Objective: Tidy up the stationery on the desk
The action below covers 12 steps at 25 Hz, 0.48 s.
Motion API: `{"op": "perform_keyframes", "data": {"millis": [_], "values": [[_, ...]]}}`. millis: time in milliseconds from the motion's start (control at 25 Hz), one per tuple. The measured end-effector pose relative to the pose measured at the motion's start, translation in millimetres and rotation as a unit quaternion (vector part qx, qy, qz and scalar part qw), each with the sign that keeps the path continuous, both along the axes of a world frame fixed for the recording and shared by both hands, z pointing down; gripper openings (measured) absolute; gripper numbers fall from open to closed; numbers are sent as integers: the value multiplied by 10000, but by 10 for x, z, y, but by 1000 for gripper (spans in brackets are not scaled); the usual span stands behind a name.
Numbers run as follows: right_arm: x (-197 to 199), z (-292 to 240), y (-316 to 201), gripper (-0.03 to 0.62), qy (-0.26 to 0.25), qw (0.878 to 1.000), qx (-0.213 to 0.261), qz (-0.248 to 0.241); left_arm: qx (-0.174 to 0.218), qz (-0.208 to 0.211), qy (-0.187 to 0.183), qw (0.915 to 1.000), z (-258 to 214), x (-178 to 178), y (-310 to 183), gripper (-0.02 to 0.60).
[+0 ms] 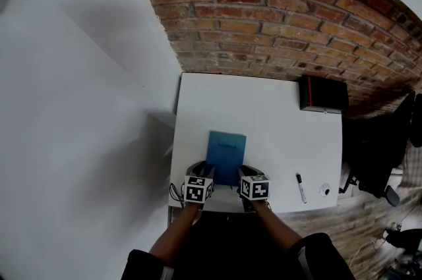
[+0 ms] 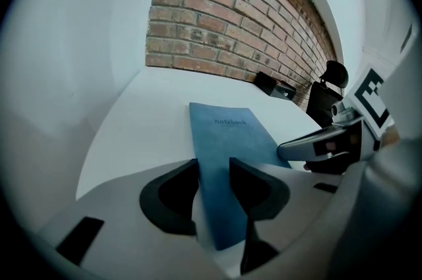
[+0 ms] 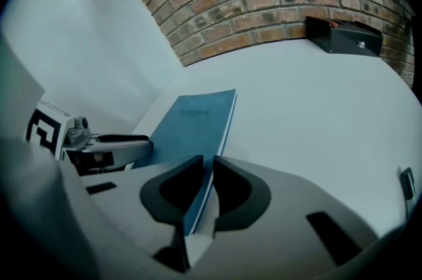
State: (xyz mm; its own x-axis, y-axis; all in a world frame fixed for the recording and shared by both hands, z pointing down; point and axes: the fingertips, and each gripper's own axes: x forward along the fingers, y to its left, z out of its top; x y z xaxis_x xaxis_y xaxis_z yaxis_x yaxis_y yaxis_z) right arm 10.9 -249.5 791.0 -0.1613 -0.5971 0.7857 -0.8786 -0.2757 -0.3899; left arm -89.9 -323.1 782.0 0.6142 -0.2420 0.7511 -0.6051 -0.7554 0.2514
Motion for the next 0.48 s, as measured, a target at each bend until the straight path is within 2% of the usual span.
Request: {"op": "perform_keyframes", "data": {"millis": [480], "values": [[-196,-4,-74,61,-63,9995,45,-307,-15,-301,-48,9995,11,-249,7,156]]}}
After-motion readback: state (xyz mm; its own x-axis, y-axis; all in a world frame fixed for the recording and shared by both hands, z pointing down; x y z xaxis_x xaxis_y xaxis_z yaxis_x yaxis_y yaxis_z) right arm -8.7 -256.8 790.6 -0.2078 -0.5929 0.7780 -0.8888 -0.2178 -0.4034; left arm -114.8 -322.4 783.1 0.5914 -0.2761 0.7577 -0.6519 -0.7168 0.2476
